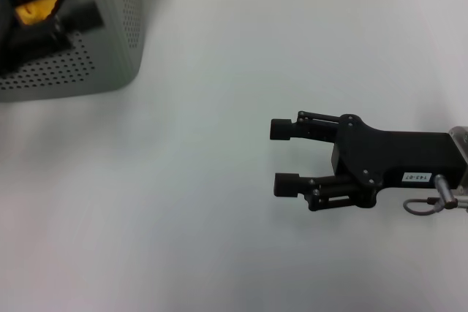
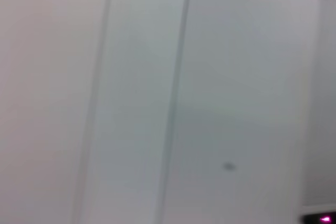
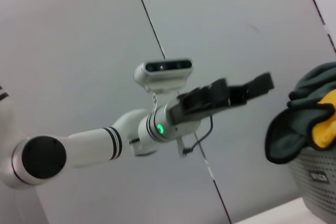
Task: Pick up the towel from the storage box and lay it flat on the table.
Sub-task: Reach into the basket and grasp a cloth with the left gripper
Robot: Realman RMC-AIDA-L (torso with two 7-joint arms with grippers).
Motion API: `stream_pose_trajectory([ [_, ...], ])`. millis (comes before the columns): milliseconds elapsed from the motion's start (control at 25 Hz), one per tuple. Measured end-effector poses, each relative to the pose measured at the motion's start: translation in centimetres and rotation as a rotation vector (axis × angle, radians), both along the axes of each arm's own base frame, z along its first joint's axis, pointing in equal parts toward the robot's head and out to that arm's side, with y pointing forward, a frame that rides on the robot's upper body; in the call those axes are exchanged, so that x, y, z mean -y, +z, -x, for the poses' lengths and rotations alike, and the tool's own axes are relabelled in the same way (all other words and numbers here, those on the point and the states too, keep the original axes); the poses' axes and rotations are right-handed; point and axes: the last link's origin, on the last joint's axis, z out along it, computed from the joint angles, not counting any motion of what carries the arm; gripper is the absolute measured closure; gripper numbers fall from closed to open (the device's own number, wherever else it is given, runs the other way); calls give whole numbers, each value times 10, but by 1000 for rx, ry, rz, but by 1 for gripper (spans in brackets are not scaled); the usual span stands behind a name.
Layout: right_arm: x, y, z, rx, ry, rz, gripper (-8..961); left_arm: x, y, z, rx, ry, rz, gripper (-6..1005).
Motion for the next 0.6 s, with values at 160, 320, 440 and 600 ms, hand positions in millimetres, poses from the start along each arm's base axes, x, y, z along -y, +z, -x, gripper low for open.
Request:
stream_pose_trajectory([
  [160, 2, 2, 2, -17, 16, 1, 84, 0, 33, -15, -196, 124, -145, 304],
  [320, 4, 1, 1, -23, 22, -1, 84, -4, 56, -18, -317, 235, -274, 305],
  [440, 6, 1, 0, -24, 17, 2, 84, -7, 66, -13, -422, 310, -349, 306],
  [600, 9, -1, -3, -26, 4, 4, 84, -9, 73, -7, -528, 382, -393, 307],
])
